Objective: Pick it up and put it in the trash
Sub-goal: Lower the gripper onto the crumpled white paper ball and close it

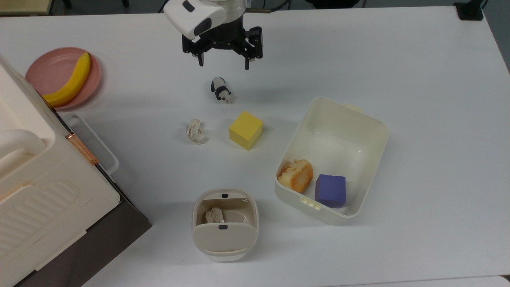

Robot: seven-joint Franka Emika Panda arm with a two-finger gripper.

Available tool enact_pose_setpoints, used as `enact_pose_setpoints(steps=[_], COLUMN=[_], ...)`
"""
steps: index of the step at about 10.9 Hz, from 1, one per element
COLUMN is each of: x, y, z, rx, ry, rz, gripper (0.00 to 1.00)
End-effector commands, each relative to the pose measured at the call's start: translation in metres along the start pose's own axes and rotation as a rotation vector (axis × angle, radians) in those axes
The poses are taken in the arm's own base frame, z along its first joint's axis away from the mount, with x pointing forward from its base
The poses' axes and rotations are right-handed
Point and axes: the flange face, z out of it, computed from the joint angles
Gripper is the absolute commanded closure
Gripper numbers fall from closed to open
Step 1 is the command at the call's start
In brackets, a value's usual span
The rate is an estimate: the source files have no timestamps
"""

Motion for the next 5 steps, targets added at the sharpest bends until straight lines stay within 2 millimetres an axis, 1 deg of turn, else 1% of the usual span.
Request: enact_pose_setpoints(steps=[1, 5], x=[-0.0007, 0.0004], y=[-0.0006, 0.0030], z=[-0.0010, -0.0026], rx=[-0.007, -0.006], ry=[0.003, 0.009], rz=[-0.028, -0.024], gripper=[0.00, 0.00])
